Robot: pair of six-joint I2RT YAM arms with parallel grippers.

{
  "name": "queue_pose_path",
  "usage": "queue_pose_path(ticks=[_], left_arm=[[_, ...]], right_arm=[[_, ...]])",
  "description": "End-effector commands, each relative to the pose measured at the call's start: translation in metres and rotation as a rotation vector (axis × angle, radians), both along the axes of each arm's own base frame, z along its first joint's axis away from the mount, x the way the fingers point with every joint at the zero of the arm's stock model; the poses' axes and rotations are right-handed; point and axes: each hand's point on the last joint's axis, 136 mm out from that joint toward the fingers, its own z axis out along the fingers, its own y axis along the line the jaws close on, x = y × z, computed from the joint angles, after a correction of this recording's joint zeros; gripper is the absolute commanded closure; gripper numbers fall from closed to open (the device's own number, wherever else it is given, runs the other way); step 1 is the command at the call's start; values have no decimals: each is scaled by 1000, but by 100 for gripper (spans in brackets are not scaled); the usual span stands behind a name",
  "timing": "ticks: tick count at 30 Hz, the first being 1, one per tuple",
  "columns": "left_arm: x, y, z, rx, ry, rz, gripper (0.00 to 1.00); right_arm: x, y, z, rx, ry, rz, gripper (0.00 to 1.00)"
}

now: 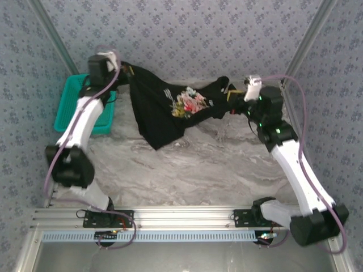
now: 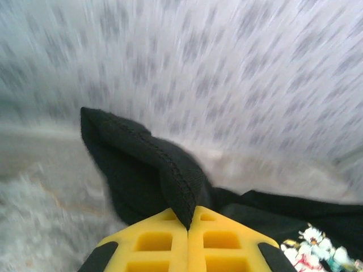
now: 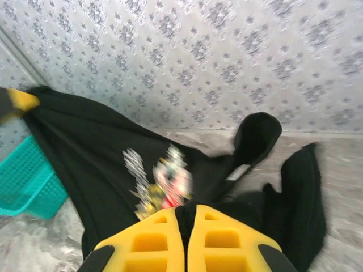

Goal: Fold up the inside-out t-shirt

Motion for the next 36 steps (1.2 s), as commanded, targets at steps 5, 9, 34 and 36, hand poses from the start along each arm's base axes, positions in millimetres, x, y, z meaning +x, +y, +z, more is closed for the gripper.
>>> queue_pose_path(ticks=[5,9,34,36], left_arm=[[-93,-23,-89,-83,103,-89,100],[-148,-36,-176,-57,290,-123,100],[-173,-49,-223,-30,430,-168,100],[-172,-49,-220,-31,425,-165,100]], right_arm=[[-85,-102,-165,-149,404,-507,73],[-94,-89,-207,-58,457,-472,51],[78,-23,-315,-222,870,-182,45],[81,-21,-316,-203,863,-176,61]])
